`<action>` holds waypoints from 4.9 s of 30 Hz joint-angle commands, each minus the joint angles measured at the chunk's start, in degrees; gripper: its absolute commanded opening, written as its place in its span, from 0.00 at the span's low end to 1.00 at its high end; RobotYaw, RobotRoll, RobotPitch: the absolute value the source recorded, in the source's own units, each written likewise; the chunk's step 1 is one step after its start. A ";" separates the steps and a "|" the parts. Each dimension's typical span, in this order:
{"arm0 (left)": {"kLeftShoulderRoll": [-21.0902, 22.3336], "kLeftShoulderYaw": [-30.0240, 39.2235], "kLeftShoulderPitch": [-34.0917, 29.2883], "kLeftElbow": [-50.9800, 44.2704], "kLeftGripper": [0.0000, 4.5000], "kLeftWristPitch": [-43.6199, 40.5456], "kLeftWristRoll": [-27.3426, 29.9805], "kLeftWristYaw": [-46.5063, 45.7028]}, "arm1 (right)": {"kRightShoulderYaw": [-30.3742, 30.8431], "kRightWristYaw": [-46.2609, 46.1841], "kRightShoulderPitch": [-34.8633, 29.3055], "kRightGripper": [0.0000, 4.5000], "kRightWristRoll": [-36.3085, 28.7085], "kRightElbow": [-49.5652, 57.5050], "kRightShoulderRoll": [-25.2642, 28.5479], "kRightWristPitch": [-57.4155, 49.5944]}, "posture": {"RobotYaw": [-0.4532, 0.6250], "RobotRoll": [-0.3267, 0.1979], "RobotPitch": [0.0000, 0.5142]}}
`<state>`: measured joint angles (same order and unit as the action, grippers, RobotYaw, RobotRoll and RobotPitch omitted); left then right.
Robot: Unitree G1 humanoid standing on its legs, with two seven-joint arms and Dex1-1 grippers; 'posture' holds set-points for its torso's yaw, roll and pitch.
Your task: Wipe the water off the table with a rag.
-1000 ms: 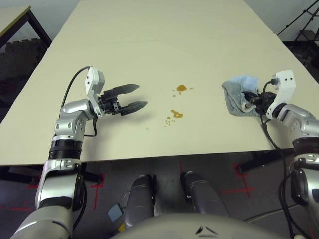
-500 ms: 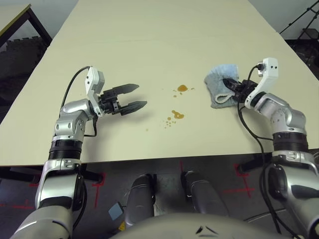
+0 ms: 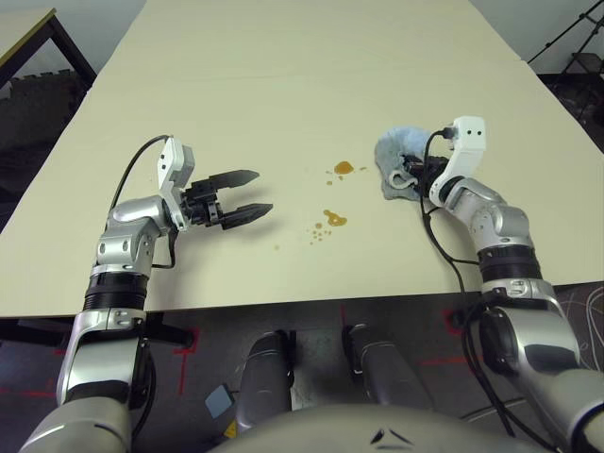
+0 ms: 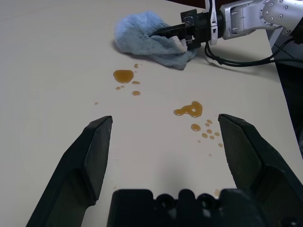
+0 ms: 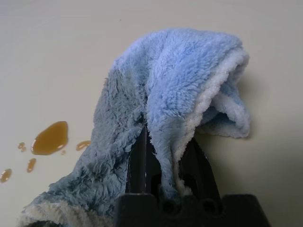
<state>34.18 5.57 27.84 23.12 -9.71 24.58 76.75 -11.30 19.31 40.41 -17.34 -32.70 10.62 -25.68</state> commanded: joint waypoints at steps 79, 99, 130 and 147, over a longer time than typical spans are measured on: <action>4.03 -1.23 -3.06 -6.11 1.00 -7.00 2.04 5.03 | 10.38 5.92 -19.37 0.00 -16.25 37.57 -2.96 -41.45 | 0.29 0.62 0.36; 4.56 -0.17 -6.74 -12.04 1.00 -9.78 4.54 3.16 | 23.50 15.05 -17.60 0.00 -17.59 35.34 -1.48 -43.35 | 0.31 0.62 0.40; 2.15 -1.35 -2.19 -5.65 1.00 -6.21 2.81 3.46 | 8.98 17.37 -4.13 0.00 -10.92 13.06 15.10 -26.64 | 0.27 0.62 0.35; 1.28 -0.81 1.02 1.02 1.00 -2.48 1.70 2.26 | 0.93 16.79 9.00 0.00 -4.68 -4.07 18.24 -1.26 | 0.26 0.62 0.35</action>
<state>35.72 4.59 28.61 23.58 -12.83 26.89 79.14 -10.67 35.66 48.19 -24.07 -33.46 28.60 -31.64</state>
